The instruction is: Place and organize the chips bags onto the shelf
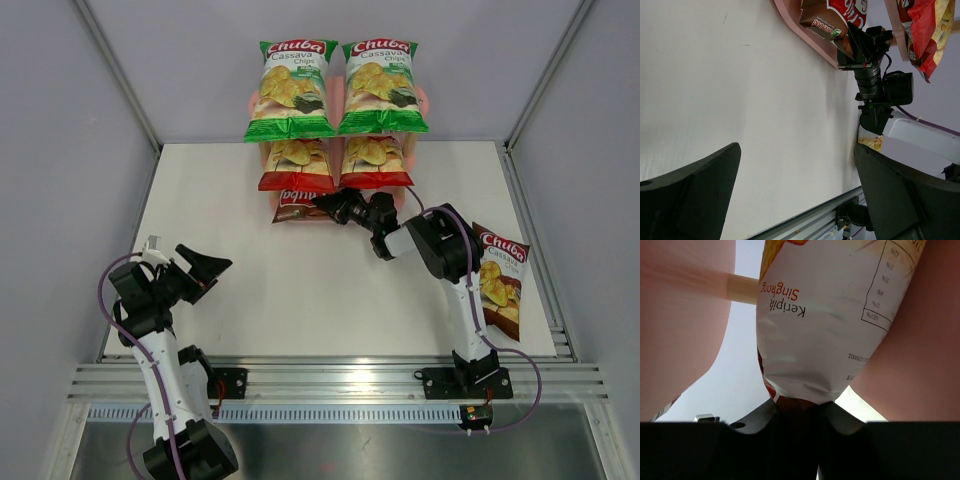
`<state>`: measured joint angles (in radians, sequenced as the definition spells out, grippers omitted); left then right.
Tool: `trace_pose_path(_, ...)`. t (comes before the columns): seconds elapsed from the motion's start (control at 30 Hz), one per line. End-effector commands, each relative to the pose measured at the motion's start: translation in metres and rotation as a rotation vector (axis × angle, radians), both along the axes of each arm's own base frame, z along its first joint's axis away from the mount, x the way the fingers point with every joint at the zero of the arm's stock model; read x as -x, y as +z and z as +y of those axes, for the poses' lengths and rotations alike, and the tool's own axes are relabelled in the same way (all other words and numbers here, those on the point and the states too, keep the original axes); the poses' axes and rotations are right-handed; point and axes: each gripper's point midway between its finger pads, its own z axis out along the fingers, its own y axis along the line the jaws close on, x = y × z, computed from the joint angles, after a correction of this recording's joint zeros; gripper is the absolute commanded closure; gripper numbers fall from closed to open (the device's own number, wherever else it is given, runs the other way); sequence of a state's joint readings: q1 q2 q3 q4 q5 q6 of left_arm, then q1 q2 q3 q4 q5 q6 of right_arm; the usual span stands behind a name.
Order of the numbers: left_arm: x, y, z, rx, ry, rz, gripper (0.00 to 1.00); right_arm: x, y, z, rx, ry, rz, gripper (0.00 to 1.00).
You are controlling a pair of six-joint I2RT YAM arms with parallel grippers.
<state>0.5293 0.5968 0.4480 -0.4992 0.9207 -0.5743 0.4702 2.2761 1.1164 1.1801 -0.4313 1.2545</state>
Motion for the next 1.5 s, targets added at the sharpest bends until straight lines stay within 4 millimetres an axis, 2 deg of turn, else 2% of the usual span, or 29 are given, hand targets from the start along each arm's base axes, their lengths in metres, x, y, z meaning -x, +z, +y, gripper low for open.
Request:
trace_pose_path(0.0, -0.002, 0.01, -0.003, -0.02, -0.038, -0.063, 0.01, -0.008, 0.018, 0.007, -0.023, 0.039, -0.059, 0.69)
trace_pose_path(0.2, -0.002, 0.01, -0.004, -0.016, -0.042, -0.064, 0.01, -0.011, 0.014, 0.011, -0.014, 0.054, -0.049, 0.65)
trace_pose_path(0.43, -0.001, 0.01, -0.006, -0.014, -0.051, -0.065, 0.01, -0.005, 0.01, 0.003, -0.007, 0.02, -0.03, 0.53)
trace_pose_path(0.6, -0.001, 0.011, -0.006, -0.015, -0.054, -0.071, 0.01, 0.002, 0.01, -0.006, -0.001, -0.013, -0.019, 0.32)
trace_pose_path(0.9, 0.0, 0.01, -0.008, -0.013, -0.061, -0.065, 0.01, 0.011, 0.017, -0.017, -0.007, -0.049, -0.023, 0.25)
trace_pose_path(0.97, 0.0, 0.011, -0.008, -0.014, -0.061, -0.067, 0.01, 0.018, 0.013, -0.021, -0.004, -0.053, -0.013, 0.19)
trace_pose_path(1.0, 0.0, 0.011, -0.008, -0.015, -0.063, -0.067, 0.01, 0.019, 0.02, -0.024, -0.012, -0.061, -0.025, 0.17)
trace_pose_path(1.07, 0.0, 0.012, -0.008, -0.017, -0.065, -0.071, 0.01, 0.026, 0.016, -0.03, -0.002, -0.072, -0.01, 0.07)
trace_pose_path(1.1, 0.0, 0.012, -0.009, -0.018, -0.067, -0.072, 0.01, 0.028, 0.023, -0.033, -0.006, -0.081, -0.023, 0.01)
trace_pose_path(1.13, 0.0, 0.012, -0.009, -0.018, -0.07, -0.072, 0.01, 0.034, 0.018, -0.037, 0.004, -0.082, -0.01, 0.01)
trace_pose_path(1.2, 0.0, 0.012, -0.01, -0.019, -0.074, -0.073, 0.01, 0.039, 0.028, -0.042, -0.006, -0.09, -0.032, 0.01)
trace_pose_path(1.27, 0.0, 0.012, -0.01, -0.021, -0.074, -0.074, 0.01, 0.046, 0.024, -0.047, 0.003, -0.098, -0.015, 0.01)
trace_pose_path(1.3, 0.0, 0.012, -0.01, -0.02, -0.076, -0.071, 0.01, 0.049, 0.031, -0.05, 0.001, -0.107, -0.021, 0.01)
trace_pose_path(1.33, 0.0, 0.011, -0.01, -0.019, -0.075, -0.068, 0.01, 0.055, 0.024, -0.054, 0.02, -0.113, -0.006, 0.01)
trace_pose_path(1.4, 0.0, 0.011, -0.011, -0.02, -0.081, -0.068, 0.01, 0.061, 0.033, -0.061, 0.044, -0.136, -0.012, 0.01)
trace_pose_path(1.47, 0.0, 0.012, -0.012, -0.024, -0.086, -0.068, 0.01, 0.071, 0.027, -0.069, 0.091, -0.148, 0.015, 0.01)
